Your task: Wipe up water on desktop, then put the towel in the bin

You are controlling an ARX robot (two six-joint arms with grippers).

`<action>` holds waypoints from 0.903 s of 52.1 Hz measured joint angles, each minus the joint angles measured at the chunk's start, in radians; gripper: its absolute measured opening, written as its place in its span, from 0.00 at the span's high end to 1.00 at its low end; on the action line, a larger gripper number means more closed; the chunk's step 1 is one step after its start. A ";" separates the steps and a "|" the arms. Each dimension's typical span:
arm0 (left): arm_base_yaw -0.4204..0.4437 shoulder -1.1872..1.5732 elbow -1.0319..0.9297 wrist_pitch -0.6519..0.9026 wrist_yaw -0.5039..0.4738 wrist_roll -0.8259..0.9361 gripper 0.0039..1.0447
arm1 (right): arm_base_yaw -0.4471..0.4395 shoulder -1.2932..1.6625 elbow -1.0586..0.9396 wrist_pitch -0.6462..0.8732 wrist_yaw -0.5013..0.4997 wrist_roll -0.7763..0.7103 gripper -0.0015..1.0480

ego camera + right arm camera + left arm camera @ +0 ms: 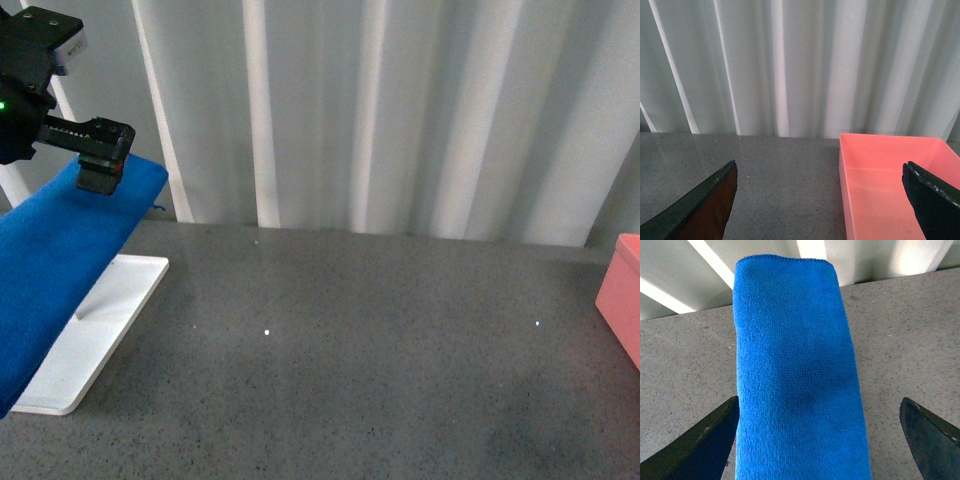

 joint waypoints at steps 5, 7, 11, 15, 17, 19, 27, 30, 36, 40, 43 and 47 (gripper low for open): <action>0.000 0.085 0.095 -0.036 -0.029 0.026 0.06 | 0.000 0.000 0.000 0.000 0.000 0.000 0.07; 0.005 0.111 0.135 -0.052 -0.031 0.034 0.06 | 0.000 0.000 0.000 0.000 0.000 0.000 0.07; 0.020 0.150 0.203 -0.076 -0.023 0.050 0.06 | 0.000 0.000 0.000 0.000 0.000 0.000 0.07; 0.027 0.168 0.220 -0.072 -0.010 0.076 0.06 | 0.000 0.000 0.000 0.000 0.000 0.000 0.07; 0.032 0.177 0.222 -0.067 0.006 0.090 0.06 | 0.000 0.000 0.000 0.000 0.000 0.000 0.07; 0.034 0.185 0.225 -0.067 0.018 0.095 0.06 | 0.000 0.000 0.000 0.000 0.000 0.000 0.07; 0.042 0.222 0.241 -0.069 0.026 0.107 0.06 | 0.000 0.000 0.000 0.000 0.000 0.000 0.07; 0.043 0.232 0.241 -0.069 0.026 0.111 0.06 | 0.000 0.000 0.000 0.000 0.000 0.000 0.07; 0.045 0.248 0.241 -0.053 0.021 0.119 0.06 | 0.000 0.000 0.000 0.000 0.000 0.000 0.07; 0.045 0.254 0.236 -0.032 0.015 0.124 0.06 | 0.000 0.000 0.000 0.000 0.000 0.000 0.07; 0.047 0.257 0.234 -0.026 0.018 0.125 0.06 | 0.000 0.000 0.000 0.000 0.000 0.000 0.07; 0.048 0.258 0.223 -0.013 0.020 0.122 0.06 | 0.000 0.000 0.000 0.000 0.000 0.000 0.07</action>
